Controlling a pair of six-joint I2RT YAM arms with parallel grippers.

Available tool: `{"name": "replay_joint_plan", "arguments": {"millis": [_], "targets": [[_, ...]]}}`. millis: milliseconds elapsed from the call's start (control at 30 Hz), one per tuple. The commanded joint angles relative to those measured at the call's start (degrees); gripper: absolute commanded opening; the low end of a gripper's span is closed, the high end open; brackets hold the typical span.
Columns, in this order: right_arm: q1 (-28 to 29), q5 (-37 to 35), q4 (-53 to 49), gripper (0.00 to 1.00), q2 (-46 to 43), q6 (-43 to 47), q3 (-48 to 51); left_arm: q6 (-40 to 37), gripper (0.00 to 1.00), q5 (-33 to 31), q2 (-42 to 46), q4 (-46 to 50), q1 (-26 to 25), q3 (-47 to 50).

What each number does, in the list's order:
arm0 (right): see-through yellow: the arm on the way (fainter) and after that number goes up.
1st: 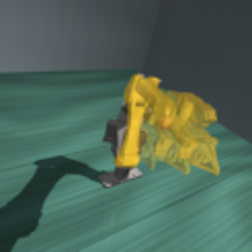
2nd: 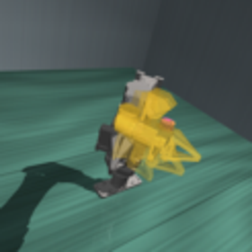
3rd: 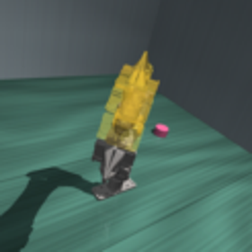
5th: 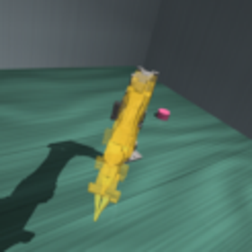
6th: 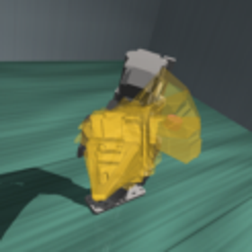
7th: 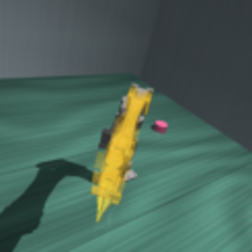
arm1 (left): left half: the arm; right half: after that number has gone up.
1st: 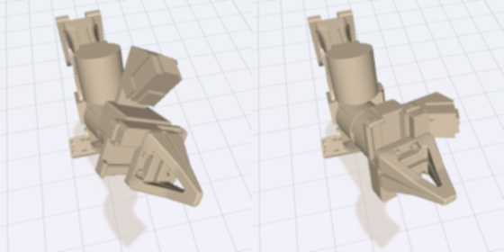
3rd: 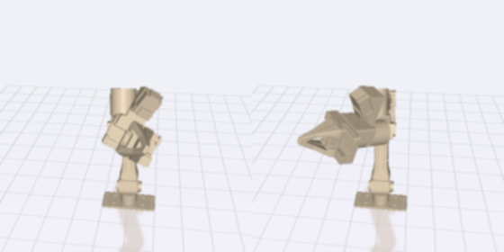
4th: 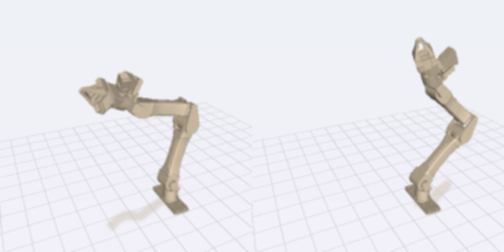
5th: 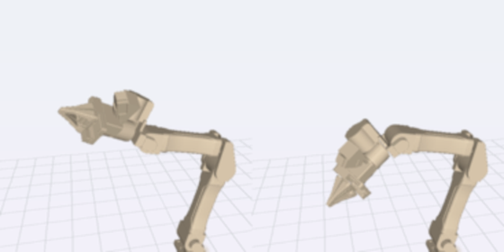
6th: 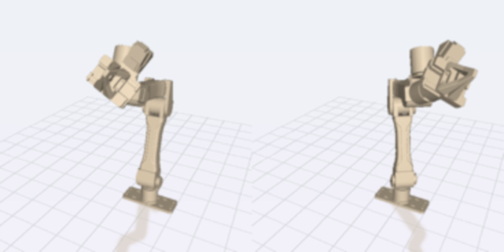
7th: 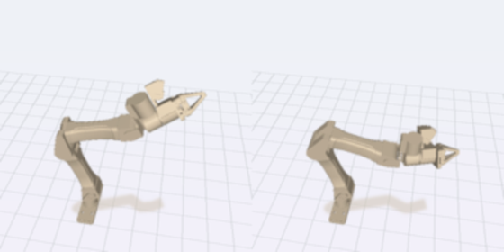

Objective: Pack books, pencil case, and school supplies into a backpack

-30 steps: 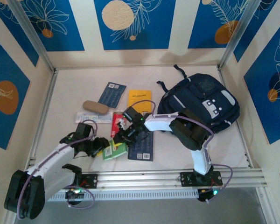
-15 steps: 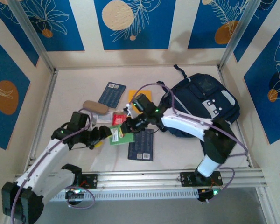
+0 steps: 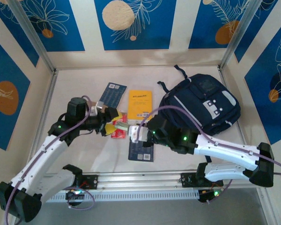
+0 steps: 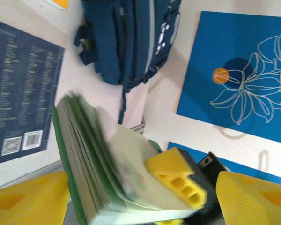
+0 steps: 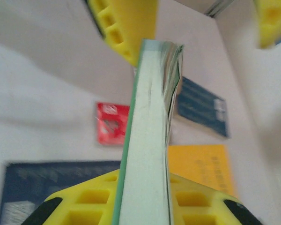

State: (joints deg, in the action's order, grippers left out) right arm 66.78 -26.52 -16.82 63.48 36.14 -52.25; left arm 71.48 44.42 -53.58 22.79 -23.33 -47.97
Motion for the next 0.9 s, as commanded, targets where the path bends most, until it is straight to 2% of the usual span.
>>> {"name": "replay_joint_plan", "arguments": {"millis": [0, 233, 433, 733, 867], "targets": [[0.78, -12.66, 9.19, 0.0, -1.9, 20.14, 1.0, 5.34, 0.81, 7.81, -1.77, -7.48, -2.17, -2.0], [3.1, -15.97, 12.22, 0.0, -3.19, 23.87, 2.58, 6.18, 0.82, 6.46, -7.19, -9.8, -7.99, -1.74], [4.27, -17.55, 13.86, 0.0, -3.49, 25.62, 2.97, 6.51, 0.78, 4.53, -10.45, -12.6, -8.54, -1.77], [4.67, -17.86, 12.4, 0.0, -5.86, 24.77, 4.68, 9.26, 0.57, 4.82, -10.64, -17.6, -6.94, 0.01], [5.31, -17.84, 11.73, 0.0, -6.61, 24.41, 5.14, 10.22, 0.52, 5.62, -9.44, -18.86, -5.2, 2.07]]}}
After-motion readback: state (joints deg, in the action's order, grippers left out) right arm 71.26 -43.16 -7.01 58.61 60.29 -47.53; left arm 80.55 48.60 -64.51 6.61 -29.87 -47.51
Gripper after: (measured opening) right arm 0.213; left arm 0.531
